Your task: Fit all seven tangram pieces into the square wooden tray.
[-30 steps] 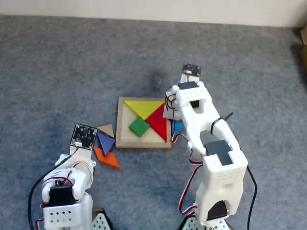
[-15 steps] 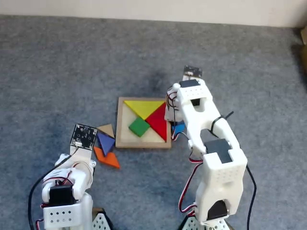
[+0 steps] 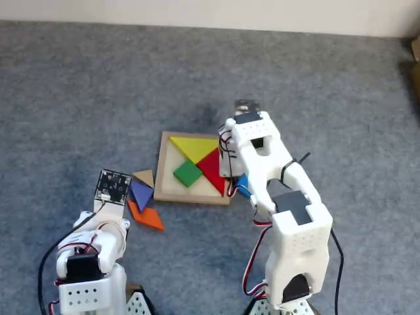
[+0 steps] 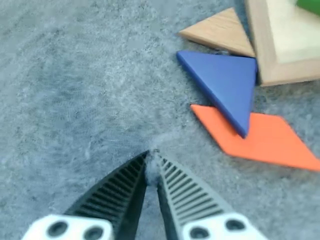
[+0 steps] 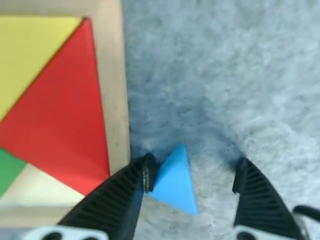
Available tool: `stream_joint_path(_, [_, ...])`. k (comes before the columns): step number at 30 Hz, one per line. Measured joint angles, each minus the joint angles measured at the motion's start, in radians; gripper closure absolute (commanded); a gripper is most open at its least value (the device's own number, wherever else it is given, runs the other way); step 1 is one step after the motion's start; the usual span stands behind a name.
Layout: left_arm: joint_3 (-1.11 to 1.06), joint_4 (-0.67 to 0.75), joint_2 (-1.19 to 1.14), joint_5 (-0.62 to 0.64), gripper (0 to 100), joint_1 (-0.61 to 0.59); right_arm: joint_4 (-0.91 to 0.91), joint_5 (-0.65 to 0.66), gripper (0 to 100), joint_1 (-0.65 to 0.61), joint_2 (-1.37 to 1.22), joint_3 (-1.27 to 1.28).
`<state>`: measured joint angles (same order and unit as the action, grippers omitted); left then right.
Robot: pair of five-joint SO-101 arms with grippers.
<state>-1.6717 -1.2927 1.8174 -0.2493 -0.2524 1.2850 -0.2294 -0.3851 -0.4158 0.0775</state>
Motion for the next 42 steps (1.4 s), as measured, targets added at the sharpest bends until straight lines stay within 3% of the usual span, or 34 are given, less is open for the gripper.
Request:
stream_joint_path(16, [0.000,0.000,0.000,0.000,99,-0.005,0.002,0.084,78.9,0.000,-0.002,0.000])
stream_joint_path(27, [0.000,0.000,0.000,0.000,99,-0.005,0.061,0.253,78.9,0.003,-0.002,0.000])
stream_joint_path(42, [0.000,0.000,0.000,0.000,99,-0.005,0.031,0.270,78.9,0.195,-0.002,0.002])
